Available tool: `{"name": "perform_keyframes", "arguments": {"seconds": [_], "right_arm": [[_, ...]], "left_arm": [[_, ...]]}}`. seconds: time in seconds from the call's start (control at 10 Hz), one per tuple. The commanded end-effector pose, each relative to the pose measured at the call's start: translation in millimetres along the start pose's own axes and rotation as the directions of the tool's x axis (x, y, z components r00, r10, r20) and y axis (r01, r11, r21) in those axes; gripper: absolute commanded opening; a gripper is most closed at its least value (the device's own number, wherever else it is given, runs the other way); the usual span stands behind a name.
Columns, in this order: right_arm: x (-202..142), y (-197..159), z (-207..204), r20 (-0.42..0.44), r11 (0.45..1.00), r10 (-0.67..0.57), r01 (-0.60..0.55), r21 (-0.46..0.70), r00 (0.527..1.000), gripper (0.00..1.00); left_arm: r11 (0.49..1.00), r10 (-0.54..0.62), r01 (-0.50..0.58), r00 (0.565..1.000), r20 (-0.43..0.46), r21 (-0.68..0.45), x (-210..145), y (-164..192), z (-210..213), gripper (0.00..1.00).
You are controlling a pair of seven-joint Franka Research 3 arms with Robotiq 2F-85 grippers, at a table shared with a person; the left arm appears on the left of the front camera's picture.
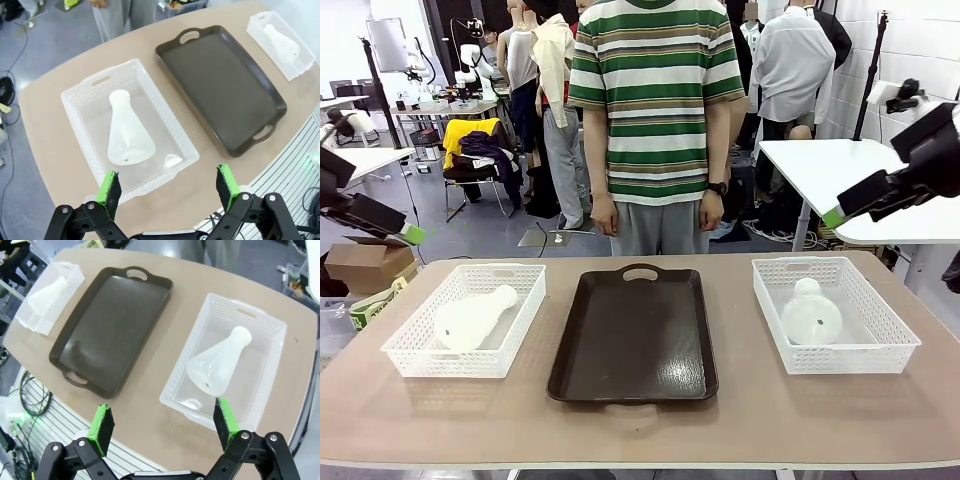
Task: Prepare the laboratory tools.
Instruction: Pick up the Big flask that the person points to.
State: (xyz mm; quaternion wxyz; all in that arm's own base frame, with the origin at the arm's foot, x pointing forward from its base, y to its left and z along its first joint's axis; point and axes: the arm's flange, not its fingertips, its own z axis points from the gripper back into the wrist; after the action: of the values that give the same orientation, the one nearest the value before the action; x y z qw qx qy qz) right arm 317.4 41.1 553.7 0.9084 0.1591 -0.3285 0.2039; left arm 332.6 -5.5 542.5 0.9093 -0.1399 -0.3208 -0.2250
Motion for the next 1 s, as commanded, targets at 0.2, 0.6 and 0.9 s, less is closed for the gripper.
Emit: {"name": "perform_keyframes", "arguments": {"seconds": [0.2,0.6,0.9], "right_arm": [[-40,-7,-14,-0.003,0.998,-0.011,0.011,0.057,1.0,1.0],[-5,-12,-2,-0.005,0.999,-0.029,0.029,0.034,1.0,1.0],[-5,-12,-2,-0.005,0.999,-0.029,0.029,0.034,1.0,1.0]], "left_arm": [[0.999,-0.008,0.009,0.999,0.031,-0.032,-48,-10,-5,1.0],[1.0,0.018,-0.018,1.0,0.025,-0.015,-3,4,9,1.0],[1.0,0.018,-0.018,1.0,0.025,-0.015,-3,4,9,1.0]]}}
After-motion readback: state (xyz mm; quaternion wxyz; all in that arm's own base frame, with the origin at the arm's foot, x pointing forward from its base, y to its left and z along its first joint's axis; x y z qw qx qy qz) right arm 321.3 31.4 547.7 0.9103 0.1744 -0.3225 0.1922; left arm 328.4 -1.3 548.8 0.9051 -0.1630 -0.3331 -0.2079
